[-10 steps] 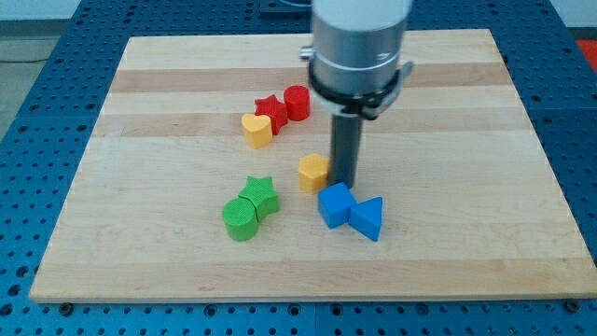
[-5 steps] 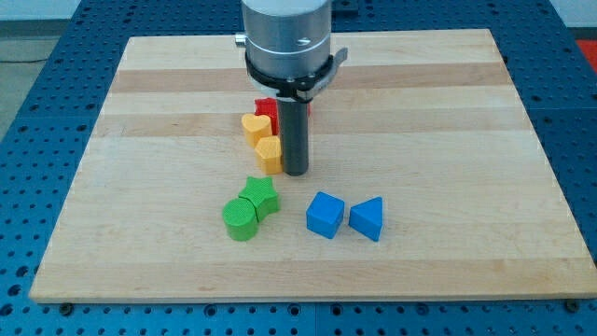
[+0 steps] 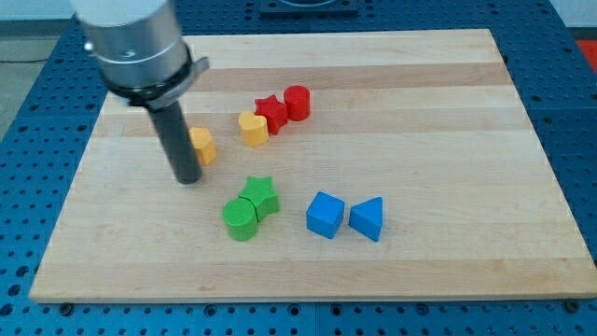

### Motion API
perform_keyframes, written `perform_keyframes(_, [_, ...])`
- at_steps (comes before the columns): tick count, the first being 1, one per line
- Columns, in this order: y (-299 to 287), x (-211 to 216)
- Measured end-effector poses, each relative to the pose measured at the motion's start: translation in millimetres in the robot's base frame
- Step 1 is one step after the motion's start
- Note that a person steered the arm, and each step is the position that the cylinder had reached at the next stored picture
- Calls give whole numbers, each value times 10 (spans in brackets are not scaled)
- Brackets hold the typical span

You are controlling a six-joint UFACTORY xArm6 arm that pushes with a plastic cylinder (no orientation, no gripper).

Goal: Push yellow hexagon above red star

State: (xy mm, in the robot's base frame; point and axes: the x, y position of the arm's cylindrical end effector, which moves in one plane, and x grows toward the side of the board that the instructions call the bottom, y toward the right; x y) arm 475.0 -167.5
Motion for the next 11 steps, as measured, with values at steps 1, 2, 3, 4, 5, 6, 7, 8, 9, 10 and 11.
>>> perform_keyframes(1, [-11,-60])
perform_keyframes(2, [136,-93])
perform_keyframes(3, [191,-107])
perform_keyframes(4, [138,-234])
perform_keyframes(5, [134,-458])
perform_keyframes(6, [135,-774])
perform_keyframes(7, [135,-1036])
perform_keyframes(8, [36,-1089])
perform_keyframes(9, [-292,-1184])
perform_keyframes(10, [-285,-1316])
perform_keyframes(11, [-46,-1355])
